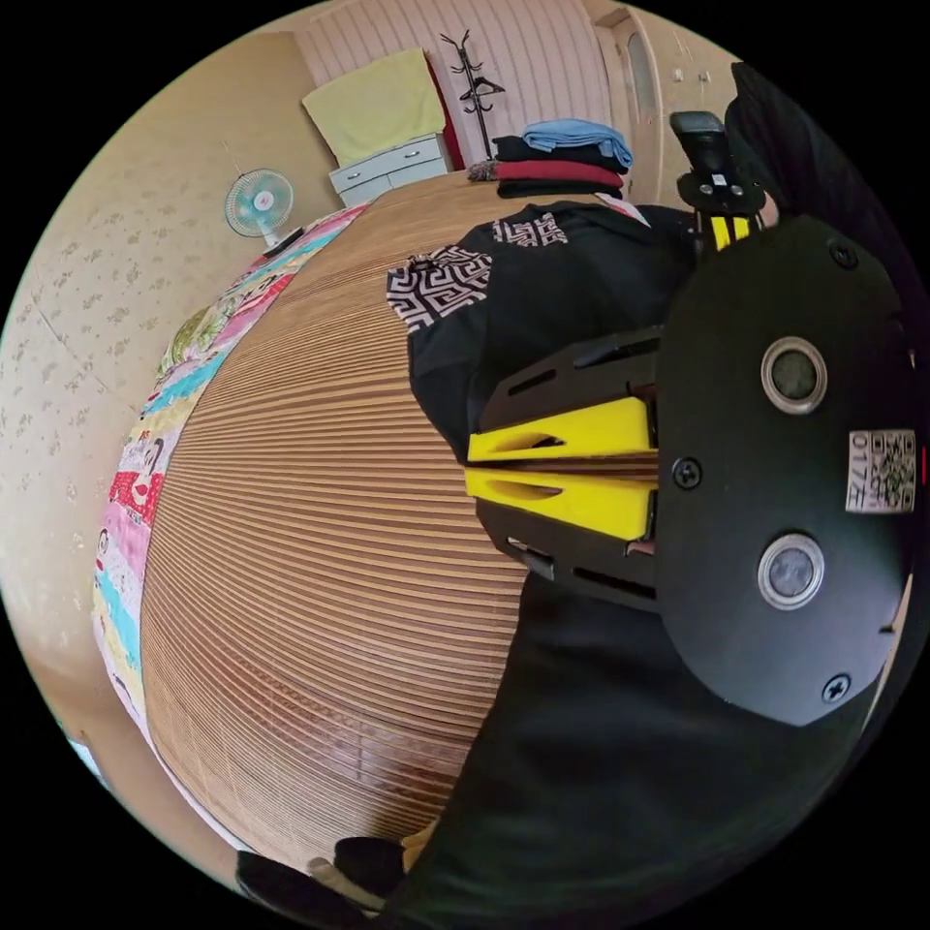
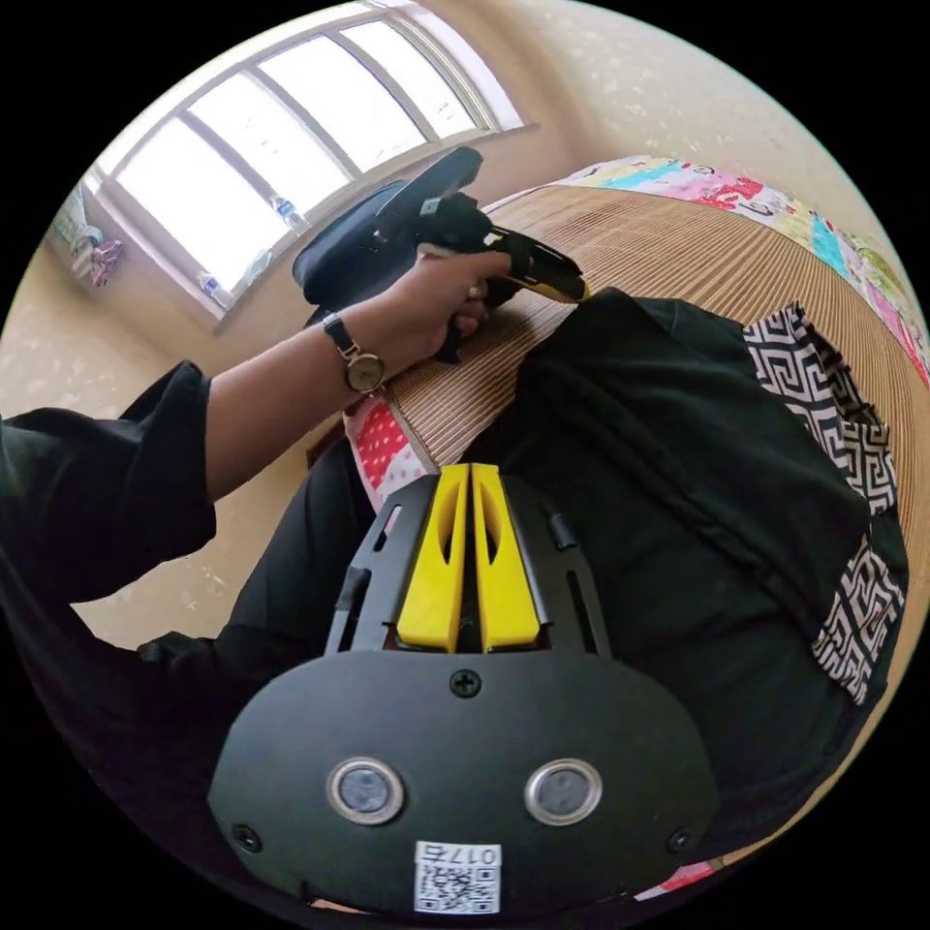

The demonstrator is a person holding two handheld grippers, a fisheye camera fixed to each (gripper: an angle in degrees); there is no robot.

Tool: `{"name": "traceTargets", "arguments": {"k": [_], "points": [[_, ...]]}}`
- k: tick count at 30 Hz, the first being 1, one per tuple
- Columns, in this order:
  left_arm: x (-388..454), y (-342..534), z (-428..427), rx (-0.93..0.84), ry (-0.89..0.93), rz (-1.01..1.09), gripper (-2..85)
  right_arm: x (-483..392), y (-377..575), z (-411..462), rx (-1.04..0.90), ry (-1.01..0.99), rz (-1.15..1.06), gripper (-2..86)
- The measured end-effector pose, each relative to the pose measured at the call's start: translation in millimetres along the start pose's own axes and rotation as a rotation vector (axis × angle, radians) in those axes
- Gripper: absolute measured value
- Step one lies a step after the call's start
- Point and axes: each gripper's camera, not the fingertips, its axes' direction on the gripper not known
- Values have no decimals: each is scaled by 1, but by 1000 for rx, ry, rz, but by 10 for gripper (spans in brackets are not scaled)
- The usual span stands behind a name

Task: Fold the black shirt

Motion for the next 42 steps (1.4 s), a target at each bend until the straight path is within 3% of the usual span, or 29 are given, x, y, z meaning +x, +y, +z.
{"name": "traceTargets", "arguments": {"k": [6,10,15,19,24,29,33,37,39,42], "points": [[-9,-23,3,-19,-39,-4,-5,-21,9,35,-17,67,11,4],[-18,-19,2,-16,9,-63,3,-11,8,23,-40,1,53,5],[5,46,-39,202,65,26,85,26,33,-20,53,-86,184,4],[31,97,-33,165,133,92,96,52,55,-36,81,-87,289,4],[37,157,1,59,-31,39,83,63,76,-48,68,-89,332,4],[15,182,-16,122,116,-121,104,61,107,-99,131,-66,330,6],[54,210,-27,217,380,-15,109,72,161,-163,219,50,402,6],[139,228,13,59,482,227,111,94,216,-211,300,122,539,5],[204,245,57,-133,506,422,114,109,248,-232,343,127,632,5],[250,268,97,-255,488,515,117,118,280,-253,407,116,696,5]]}}
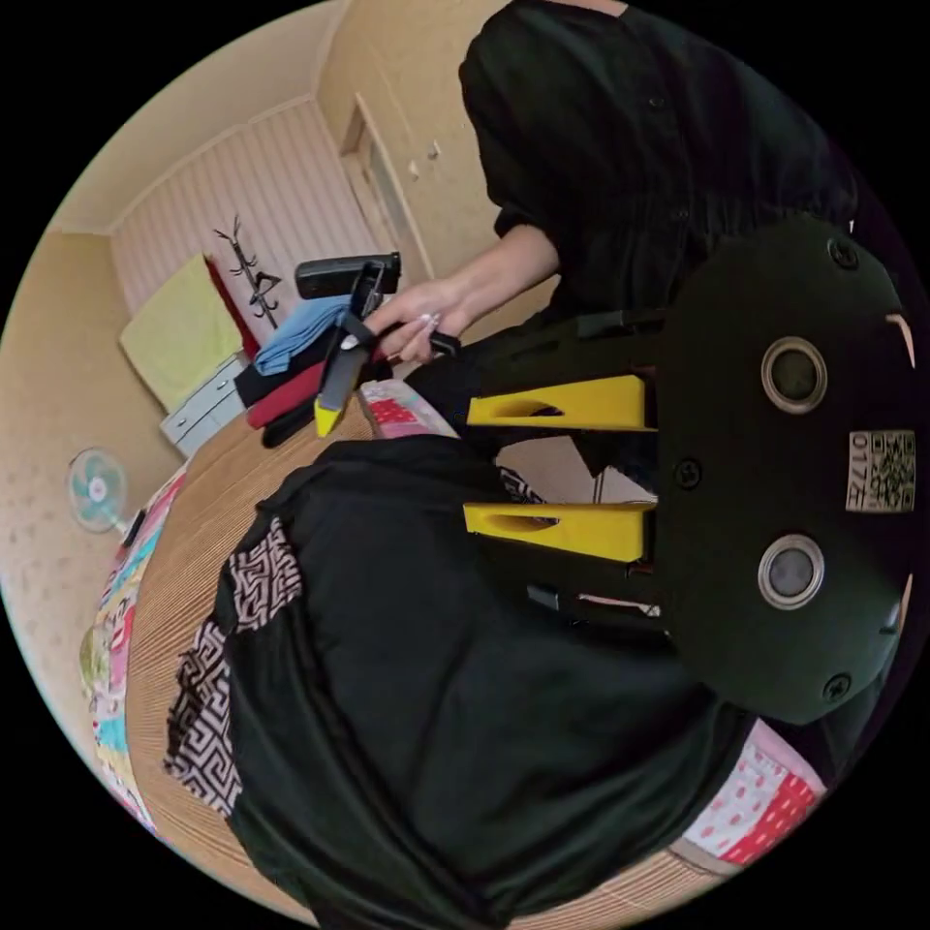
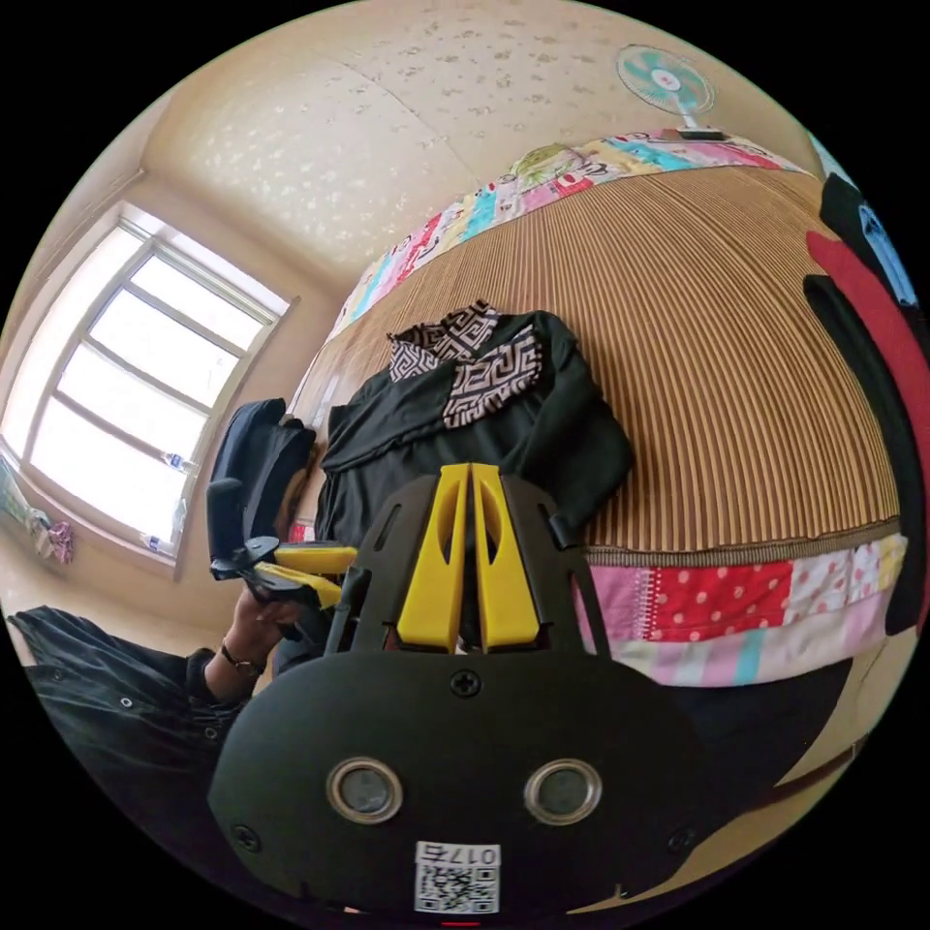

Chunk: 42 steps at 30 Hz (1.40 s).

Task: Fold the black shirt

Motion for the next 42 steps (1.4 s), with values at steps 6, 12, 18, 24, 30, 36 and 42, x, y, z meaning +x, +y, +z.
{"name": "traceTargets", "arguments": {"k": [6,12,18,24,30,36,42], "points": [[10,-9,54,-104,-187,-14,95,7,9,-26,40,-29,-27,9],[1,-7,50,-82,-92,-87,6,13,2,-14,-76,-82,-82,32],[30,-5,16,3,-22,-31,-5,20,-8,2,-265,56,36,88],[33,-3,-4,51,21,-44,-6,66,9,0,-209,-240,272,90],[34,-9,-5,33,36,-48,-7,83,12,19,-203,-299,287,81],[44,-21,-19,47,70,-27,-7,71,-5,35,-249,-232,230,17],[47,-46,-86,97,87,6,-6,44,-45,0,-66,-273,142,5]]}}
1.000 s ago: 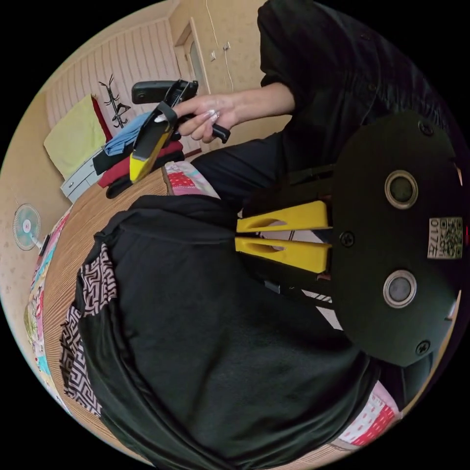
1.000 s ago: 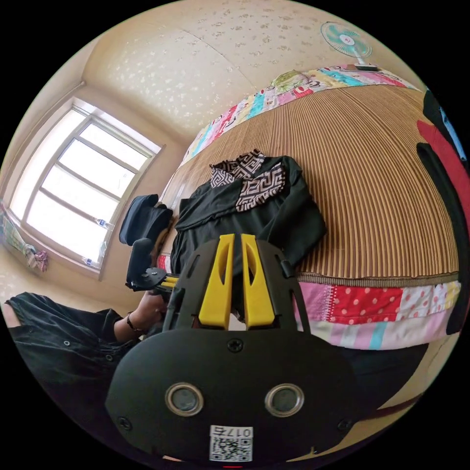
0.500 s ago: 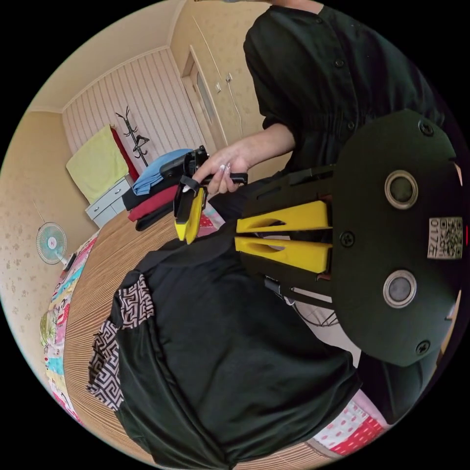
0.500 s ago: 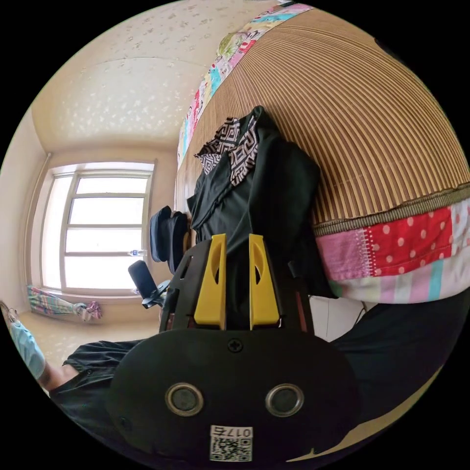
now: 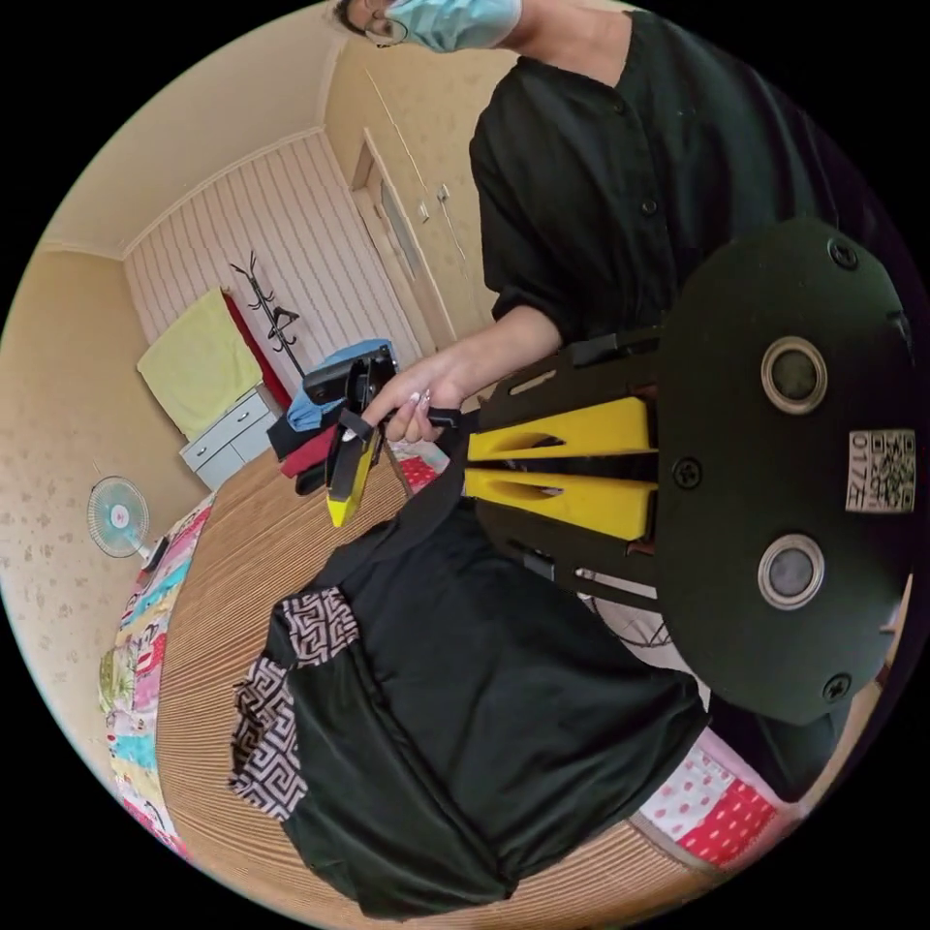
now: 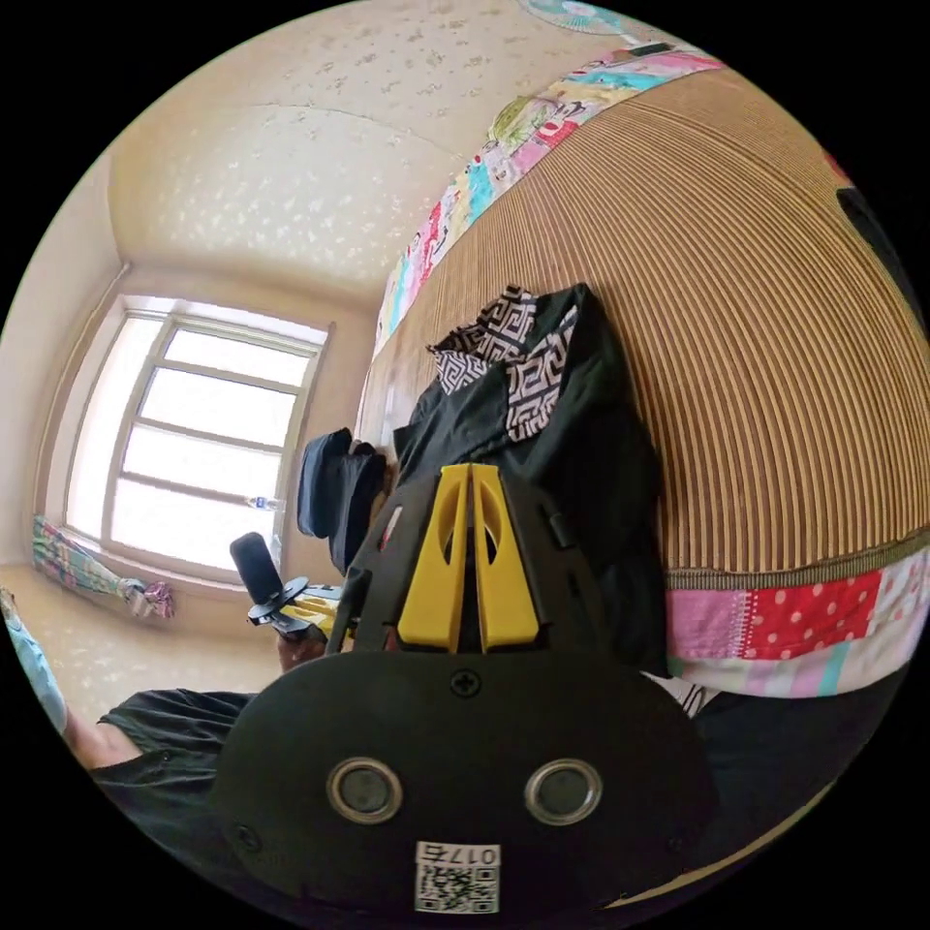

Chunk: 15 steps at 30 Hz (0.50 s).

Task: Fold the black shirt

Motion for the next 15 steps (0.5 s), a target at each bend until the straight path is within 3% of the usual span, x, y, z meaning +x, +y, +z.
{"name": "traceTargets", "arguments": {"k": [4,11,15], "points": [[-6,-35,-53,-14,-94,16,-4,-26,-27,-2,30,66,-97,4],[-87,-51,-78,-175,-282,-227,60,-31,-41,30,-16,235,-138,4],[-122,-8,-78,-16,-221,-318,109,-11,-38,50,-79,225,-102,4]]}}
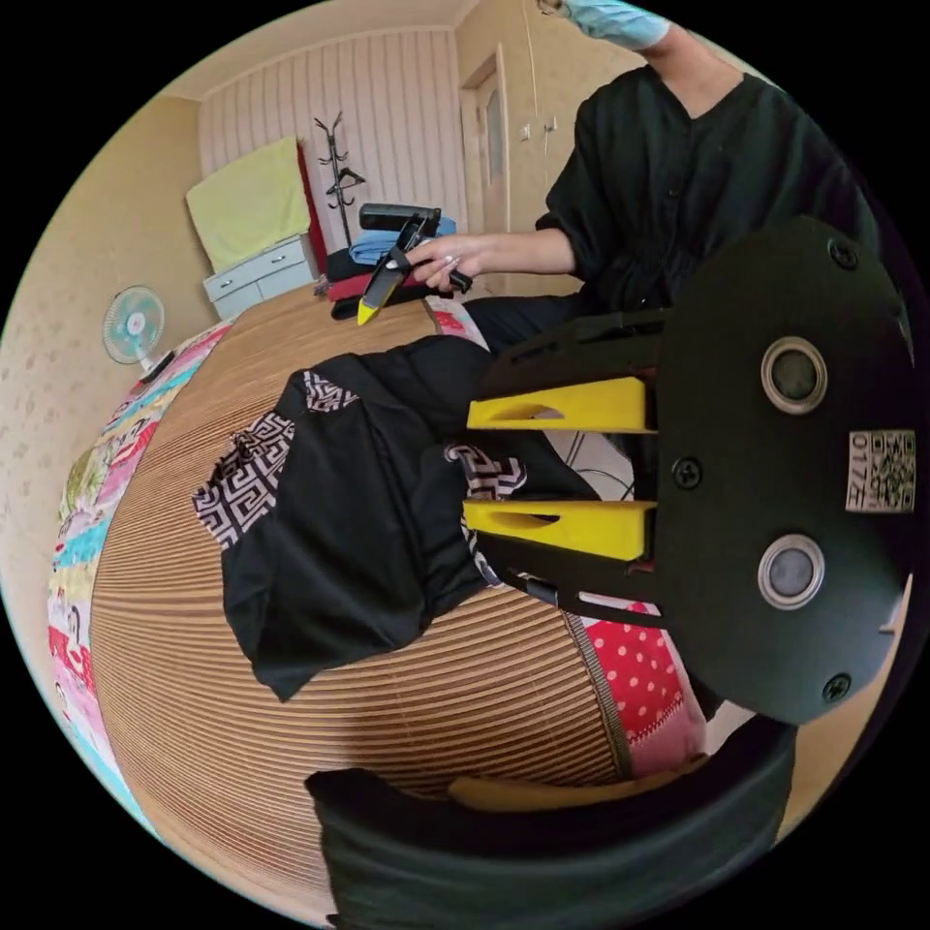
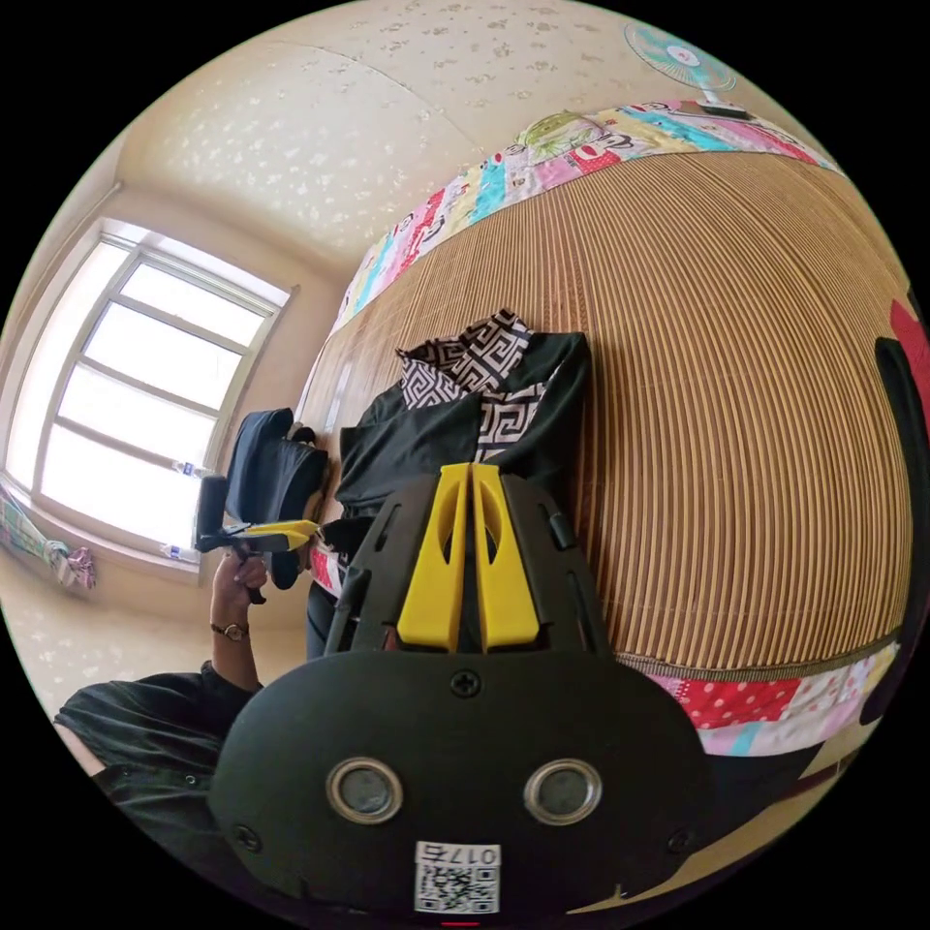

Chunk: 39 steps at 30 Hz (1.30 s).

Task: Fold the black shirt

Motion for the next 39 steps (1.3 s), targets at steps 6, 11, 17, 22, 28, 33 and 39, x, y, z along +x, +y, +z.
{"name": "traceTargets", "arguments": {"k": [6,11,17,22,28,33,39], "points": [[3,41,-6,127,-104,126,123,16,0,12,-18,-15,18,5],[35,35,1,33,-302,338,128,20,-3,21,-28,-23,19,6],[70,2,42,-149,-352,508,107,27,-10,30,-16,-23,43,15],[94,-4,63,-200,-436,556,3,29,-39,27,11,46,97,52],[142,12,26,-75,-234,618,-7,4,-102,51,-51,153,10,64],[186,29,-6,8,-239,617,-7,14,-127,107,-125,214,93,68],[233,44,-32,9,-265,601,-7,39,-119,127,-139,184,170,61]]}}
